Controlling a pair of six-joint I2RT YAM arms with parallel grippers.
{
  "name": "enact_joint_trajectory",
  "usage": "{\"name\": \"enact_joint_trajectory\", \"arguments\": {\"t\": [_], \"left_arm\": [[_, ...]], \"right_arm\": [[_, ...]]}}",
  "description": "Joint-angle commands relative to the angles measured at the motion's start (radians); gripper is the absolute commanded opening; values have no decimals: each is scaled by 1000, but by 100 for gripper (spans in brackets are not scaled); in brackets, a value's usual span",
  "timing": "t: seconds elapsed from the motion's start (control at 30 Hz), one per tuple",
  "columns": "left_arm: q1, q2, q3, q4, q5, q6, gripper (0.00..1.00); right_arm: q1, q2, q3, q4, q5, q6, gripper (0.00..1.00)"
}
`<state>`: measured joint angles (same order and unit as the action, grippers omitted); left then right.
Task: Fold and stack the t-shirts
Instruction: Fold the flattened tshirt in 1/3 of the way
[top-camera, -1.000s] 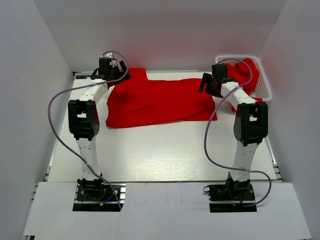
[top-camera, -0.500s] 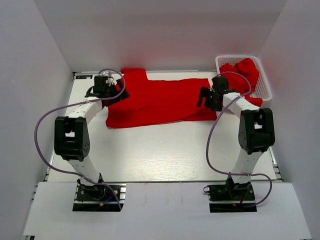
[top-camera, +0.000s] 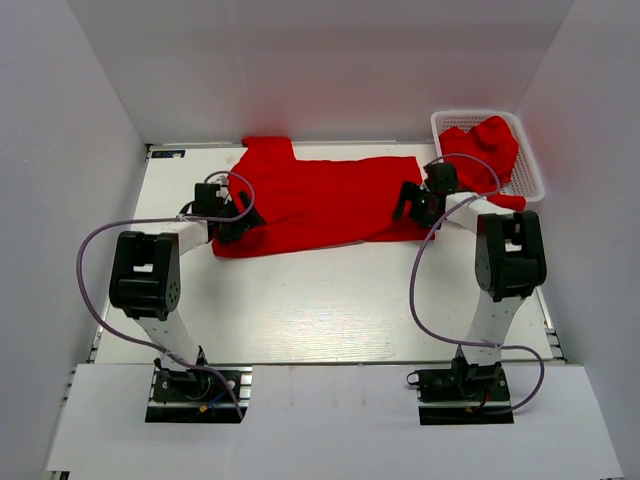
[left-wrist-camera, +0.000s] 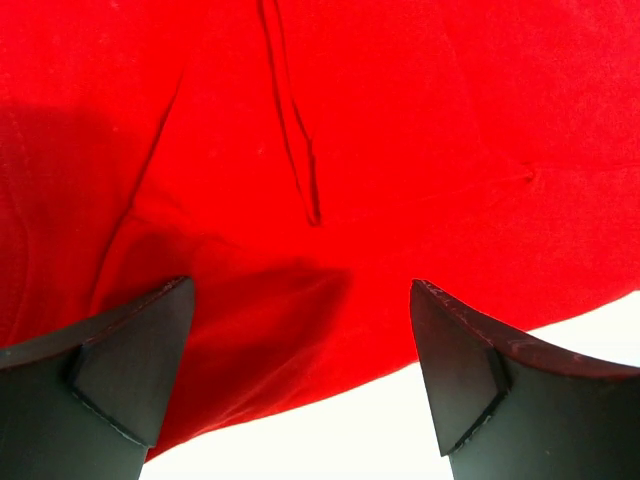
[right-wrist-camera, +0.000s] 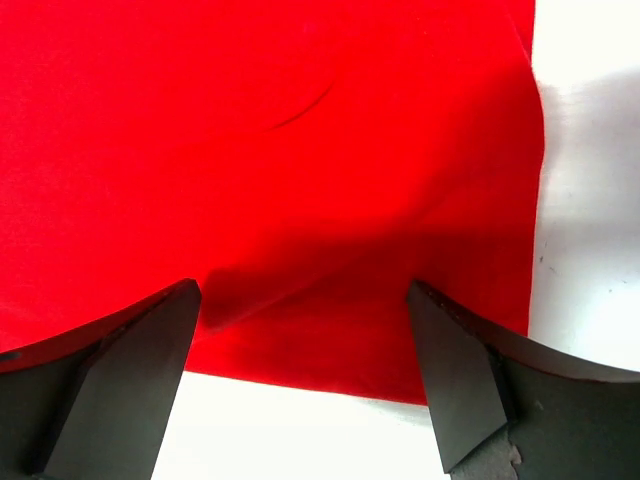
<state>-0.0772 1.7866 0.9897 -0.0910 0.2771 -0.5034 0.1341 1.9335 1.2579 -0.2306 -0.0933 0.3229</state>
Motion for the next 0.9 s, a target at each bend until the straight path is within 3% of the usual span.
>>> {"name": "enact_joint_trajectory", "arguments": {"t": [0.0, 0.2, 0.43, 0.67, 0.87], "left_arm": [[10, -19, -100, -137, -94, -26, 100], [10, -206, -192, -306, -297, -64, 100], [10, -510, -328, -417, -297, -86, 100], [-3, -707, -341, -561, -265, -95, 100], [-3, -756, -292, -527, -245, -95, 100]], "right_arm": [[-25, -20, -127, -13, -31, 25, 90], [-53, -241, -403, -18, 33, 105, 90], [-48, -478, -656, -84, 4, 122, 90], [-44, -702, -686, -203, -147, 70, 90], [-45, -769, -539, -294, -93, -24, 90]]}}
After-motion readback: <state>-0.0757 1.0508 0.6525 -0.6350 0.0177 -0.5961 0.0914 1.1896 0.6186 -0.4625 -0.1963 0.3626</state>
